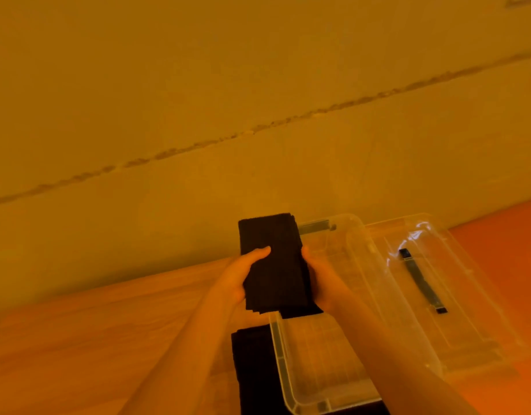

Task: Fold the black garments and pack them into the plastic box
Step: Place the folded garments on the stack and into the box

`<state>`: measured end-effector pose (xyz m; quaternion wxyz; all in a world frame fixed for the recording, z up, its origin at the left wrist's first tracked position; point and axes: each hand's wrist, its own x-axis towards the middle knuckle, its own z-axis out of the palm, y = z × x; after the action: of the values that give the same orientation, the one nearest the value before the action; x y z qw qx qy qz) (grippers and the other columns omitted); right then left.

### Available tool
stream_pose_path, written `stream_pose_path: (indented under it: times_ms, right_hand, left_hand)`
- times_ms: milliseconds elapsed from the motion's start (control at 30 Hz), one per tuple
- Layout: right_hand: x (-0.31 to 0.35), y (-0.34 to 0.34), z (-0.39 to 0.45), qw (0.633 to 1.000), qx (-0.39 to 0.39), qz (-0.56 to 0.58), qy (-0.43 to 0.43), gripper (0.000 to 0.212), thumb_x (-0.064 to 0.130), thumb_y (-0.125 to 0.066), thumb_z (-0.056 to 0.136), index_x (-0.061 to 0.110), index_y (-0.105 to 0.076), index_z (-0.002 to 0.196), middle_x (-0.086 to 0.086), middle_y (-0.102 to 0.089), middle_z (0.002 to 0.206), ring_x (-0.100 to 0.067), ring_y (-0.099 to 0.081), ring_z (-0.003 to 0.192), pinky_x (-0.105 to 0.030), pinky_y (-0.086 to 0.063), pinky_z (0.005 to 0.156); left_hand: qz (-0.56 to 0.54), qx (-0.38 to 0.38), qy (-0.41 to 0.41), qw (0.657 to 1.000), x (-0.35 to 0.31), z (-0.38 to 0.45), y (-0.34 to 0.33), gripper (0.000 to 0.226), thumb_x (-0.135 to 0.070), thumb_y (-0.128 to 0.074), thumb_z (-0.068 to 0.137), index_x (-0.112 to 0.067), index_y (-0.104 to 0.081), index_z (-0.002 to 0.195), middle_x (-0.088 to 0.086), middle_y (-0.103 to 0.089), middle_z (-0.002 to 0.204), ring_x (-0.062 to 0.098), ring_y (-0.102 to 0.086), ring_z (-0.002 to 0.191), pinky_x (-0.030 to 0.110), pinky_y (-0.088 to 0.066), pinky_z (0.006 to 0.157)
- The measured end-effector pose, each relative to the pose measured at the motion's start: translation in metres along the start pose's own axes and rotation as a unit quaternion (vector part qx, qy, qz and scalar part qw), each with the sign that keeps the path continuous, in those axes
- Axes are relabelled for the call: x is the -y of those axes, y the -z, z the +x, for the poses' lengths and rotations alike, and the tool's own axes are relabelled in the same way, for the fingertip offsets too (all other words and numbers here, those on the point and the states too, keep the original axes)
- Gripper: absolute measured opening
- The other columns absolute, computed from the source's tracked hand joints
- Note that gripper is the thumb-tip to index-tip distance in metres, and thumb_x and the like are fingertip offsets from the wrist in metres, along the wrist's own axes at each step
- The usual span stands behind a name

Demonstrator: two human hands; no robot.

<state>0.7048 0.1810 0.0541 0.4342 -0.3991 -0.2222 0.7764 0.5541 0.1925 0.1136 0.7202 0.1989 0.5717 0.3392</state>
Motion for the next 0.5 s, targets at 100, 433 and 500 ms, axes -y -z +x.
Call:
stream_pose_path:
  times_ms: [100,433,500]
  right_hand:
    - [-0.007,0.018,-0.01,0.997,-0.045,-0.051,0.02,0.092,0.051,-0.086,0.047,0.017,-0.053,0.126,-0.009,-0.064,0.118,-0.024,-0.064,0.104,-0.032,-0.055,0.074]
    - [-0.016,0.065,0.015,0.981,-0.118,-0.143,0.049,0.047,0.016,-0.065,0.084,0.02,-0.05,0.128,-0.006,-0.062,0.117,-0.02,-0.064,0.099,-0.032,-0.057,0.076]
    - [-0.019,0.072,0.032,0.981,-0.109,-0.151,0.054,0.041,0.013,-0.06,0.088,0.02,-0.049,0.127,-0.002,-0.063,0.112,-0.014,-0.065,0.094,-0.021,-0.055,0.066]
  left_hand:
    - [0.028,-0.005,0.011,1.0,0.025,0.014,-0.015,0.023,-0.013,-0.067,0.082,-0.01,-0.063,0.104,0.014,-0.069,0.094,0.026,-0.068,0.08,0.034,-0.056,0.061]
    - [0.092,-0.137,-0.053,0.985,0.073,0.073,-0.045,0.052,-0.03,-0.059,0.089,-0.022,-0.038,0.136,0.008,-0.054,0.126,0.028,-0.056,0.111,0.045,-0.05,0.09]
    - [0.179,-0.199,-0.094,0.959,0.078,0.089,-0.048,0.057,-0.031,-0.053,0.092,-0.022,-0.029,0.142,0.008,-0.045,0.138,0.028,-0.047,0.123,0.047,-0.043,0.1]
